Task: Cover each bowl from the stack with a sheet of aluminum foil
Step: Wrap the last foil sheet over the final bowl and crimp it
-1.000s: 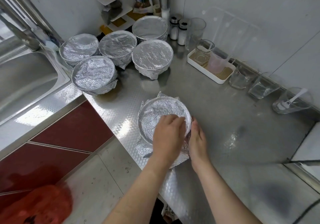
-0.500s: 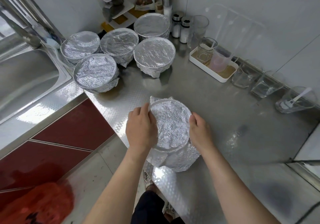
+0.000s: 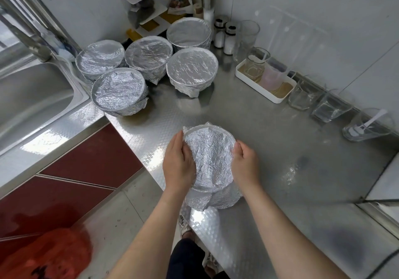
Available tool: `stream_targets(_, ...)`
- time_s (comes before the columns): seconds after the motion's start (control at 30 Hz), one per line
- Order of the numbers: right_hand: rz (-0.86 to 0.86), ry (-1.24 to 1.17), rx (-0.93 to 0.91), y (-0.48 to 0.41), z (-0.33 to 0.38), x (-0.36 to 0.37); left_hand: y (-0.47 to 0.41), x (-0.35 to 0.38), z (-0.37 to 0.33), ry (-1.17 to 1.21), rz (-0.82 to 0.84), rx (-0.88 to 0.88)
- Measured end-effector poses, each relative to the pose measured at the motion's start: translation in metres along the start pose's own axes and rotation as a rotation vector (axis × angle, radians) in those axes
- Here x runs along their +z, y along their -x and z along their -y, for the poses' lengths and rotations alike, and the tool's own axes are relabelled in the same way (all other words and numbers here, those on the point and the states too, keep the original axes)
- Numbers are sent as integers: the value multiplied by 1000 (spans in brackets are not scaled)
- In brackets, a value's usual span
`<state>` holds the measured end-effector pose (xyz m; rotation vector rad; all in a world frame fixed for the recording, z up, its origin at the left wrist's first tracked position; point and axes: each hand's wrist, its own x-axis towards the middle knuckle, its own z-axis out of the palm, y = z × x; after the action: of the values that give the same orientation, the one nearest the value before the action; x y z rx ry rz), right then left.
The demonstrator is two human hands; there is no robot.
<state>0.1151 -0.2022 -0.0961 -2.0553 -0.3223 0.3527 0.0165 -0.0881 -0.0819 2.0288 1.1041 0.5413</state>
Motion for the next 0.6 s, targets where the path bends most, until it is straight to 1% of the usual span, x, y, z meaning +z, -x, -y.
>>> stream_targets(0.07,21,-55,0,1,0,0,2,0,-1,-4,-18,-3)
stream_targets(0.1,69,-132,17,1,1,-2,2,0,-2,0,-29,-2)
stream_targets(0.17,241,-313,125,2,-3,-9,3,0,-2,0,-46,-10)
stream_targets(0.2,306,-366,177,2,-7,-16,4,0,-1,-5,-55,-19)
stream_targets(0.33,440,-656,321,4,-29,-35,6,3,-1,-23,-86,-40)
stream_targets(0.37,475,-712,326,6,-32,-36,5,3,-1,-26,-91,-41)
stream_targets(0.43,503,-752,309,13,-30,-35,5,4,0,-31,-92,-46)
stream_targets(0.5,488,-796,303,17,-28,-32,6,4,-1,-30,-88,-49)
stream_targets(0.6,398,-864,320,18,-31,-26,7,4,-1,-30,-91,-50)
